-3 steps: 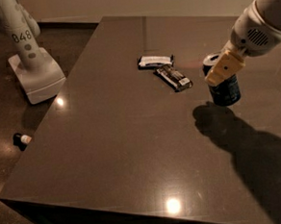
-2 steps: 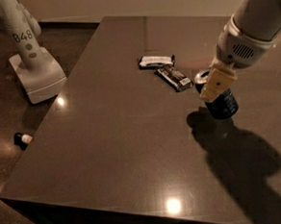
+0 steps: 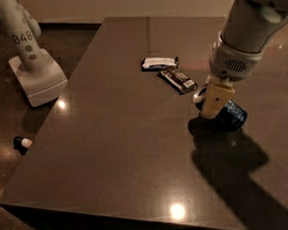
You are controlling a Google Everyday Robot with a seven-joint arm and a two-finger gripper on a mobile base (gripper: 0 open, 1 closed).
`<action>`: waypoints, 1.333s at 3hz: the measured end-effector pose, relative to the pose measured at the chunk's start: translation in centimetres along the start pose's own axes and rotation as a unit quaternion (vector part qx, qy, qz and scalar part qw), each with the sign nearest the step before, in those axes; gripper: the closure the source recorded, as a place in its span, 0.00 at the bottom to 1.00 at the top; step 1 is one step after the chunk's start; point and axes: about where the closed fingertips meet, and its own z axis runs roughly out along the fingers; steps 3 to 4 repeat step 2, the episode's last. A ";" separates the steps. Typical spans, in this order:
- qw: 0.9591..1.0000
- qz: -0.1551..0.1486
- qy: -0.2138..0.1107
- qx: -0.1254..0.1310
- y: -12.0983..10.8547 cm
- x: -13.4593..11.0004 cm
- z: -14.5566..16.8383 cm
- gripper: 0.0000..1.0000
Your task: Knock pepsi can over
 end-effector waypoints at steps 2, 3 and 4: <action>1.000 -0.019 0.013 -0.007 0.4 -0.2 0.9 0.00; 1.000 -0.019 0.013 -0.007 0.4 -0.2 0.9 0.00; 1.000 -0.019 0.013 -0.007 0.4 -0.2 0.9 0.00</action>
Offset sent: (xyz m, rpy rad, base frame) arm -0.0022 0.0040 -0.0079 -0.0234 0.0200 0.0340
